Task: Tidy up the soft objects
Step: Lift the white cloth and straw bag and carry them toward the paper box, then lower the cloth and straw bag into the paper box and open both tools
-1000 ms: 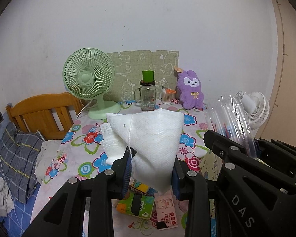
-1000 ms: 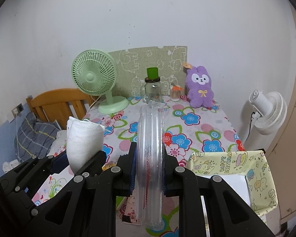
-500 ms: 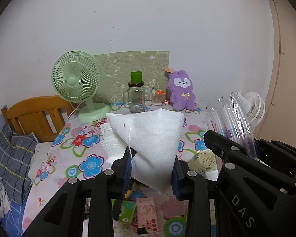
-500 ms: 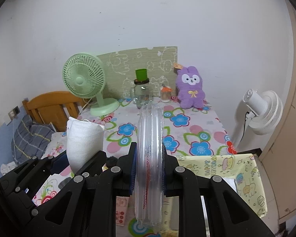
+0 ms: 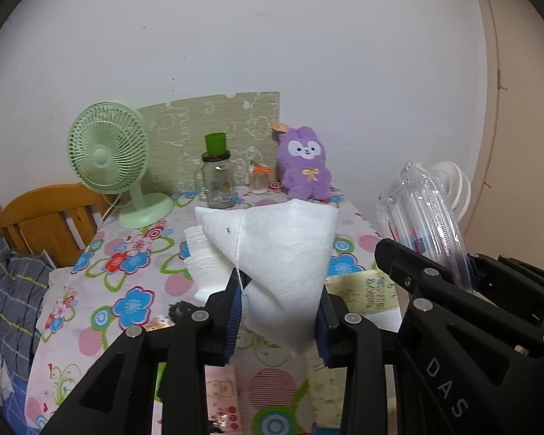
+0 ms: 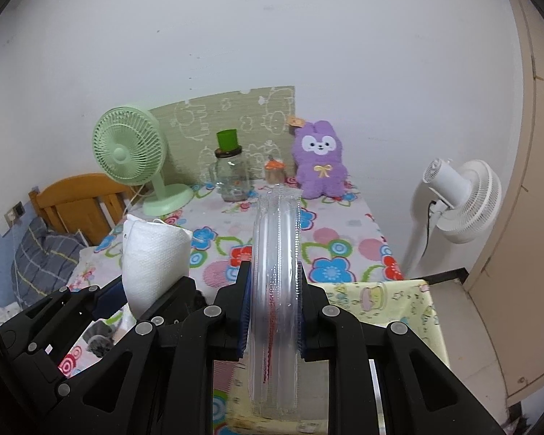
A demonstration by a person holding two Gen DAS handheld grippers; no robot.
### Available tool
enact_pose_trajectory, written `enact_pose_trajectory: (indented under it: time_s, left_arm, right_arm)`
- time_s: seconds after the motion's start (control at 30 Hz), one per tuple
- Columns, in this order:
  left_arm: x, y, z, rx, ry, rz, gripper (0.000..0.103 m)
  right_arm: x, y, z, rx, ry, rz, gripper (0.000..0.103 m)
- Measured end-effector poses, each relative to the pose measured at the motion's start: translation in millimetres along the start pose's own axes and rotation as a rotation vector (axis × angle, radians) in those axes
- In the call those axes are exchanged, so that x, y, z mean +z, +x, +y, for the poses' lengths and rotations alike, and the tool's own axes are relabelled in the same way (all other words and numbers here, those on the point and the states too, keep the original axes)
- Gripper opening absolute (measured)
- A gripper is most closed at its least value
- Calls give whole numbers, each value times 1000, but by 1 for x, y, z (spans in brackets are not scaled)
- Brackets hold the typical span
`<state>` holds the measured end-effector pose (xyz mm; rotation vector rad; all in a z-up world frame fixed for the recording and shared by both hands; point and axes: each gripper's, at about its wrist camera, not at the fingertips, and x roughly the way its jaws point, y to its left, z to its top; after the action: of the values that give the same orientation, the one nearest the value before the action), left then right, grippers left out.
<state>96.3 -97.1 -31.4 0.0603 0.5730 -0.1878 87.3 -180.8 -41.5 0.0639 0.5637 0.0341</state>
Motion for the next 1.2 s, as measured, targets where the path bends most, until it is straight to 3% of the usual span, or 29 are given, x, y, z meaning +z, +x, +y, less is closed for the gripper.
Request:
enact_pose_trajectory:
  time_s: [0.43,0.93,1.2]
  left_arm:
    - [-3,17,-49,-66,60,23,34]
    - [-19,51,-88,-131,113,124,35]
    - [-30,77,-103,-151,176,216,49]
  right_arm:
    - [-13,-3,-49,-69,39,4,23]
    - [-33,18,-94,-110,94,74,23]
    - [-49,38,-112,-125,142,135,23]
